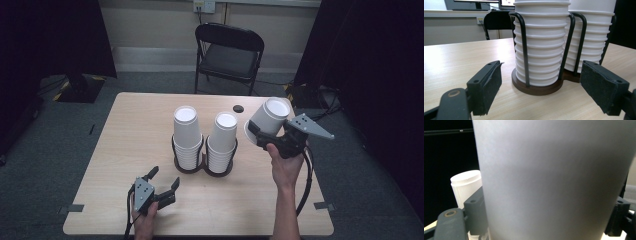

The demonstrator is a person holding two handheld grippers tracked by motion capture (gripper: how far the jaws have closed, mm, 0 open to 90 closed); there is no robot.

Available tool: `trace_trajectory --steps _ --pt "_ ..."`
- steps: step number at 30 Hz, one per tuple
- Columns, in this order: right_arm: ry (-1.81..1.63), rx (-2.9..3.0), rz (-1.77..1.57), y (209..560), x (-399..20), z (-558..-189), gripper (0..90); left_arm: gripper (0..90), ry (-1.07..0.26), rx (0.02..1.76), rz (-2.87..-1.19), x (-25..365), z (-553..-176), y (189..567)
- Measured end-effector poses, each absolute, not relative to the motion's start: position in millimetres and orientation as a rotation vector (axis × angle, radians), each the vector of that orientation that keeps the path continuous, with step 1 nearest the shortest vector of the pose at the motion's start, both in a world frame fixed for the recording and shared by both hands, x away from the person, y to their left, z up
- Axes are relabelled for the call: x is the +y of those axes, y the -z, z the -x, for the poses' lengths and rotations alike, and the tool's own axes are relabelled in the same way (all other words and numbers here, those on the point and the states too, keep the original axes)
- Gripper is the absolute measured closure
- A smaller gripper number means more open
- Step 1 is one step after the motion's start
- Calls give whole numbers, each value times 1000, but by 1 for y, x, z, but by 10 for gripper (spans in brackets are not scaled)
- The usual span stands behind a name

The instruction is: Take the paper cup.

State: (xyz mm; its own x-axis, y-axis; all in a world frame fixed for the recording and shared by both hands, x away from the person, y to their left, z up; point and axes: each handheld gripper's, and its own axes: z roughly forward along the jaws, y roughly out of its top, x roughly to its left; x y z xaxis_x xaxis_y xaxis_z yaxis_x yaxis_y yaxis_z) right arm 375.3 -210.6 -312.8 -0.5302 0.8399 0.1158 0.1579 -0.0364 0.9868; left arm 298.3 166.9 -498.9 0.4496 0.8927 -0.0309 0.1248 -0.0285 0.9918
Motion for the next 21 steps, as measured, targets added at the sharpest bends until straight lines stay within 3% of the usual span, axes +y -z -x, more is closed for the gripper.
trace_trajectory --steps 21 --pt "-1644 1733 -1220 379 -218 -345 161 180 -717 934 -1491 169 -299 498"
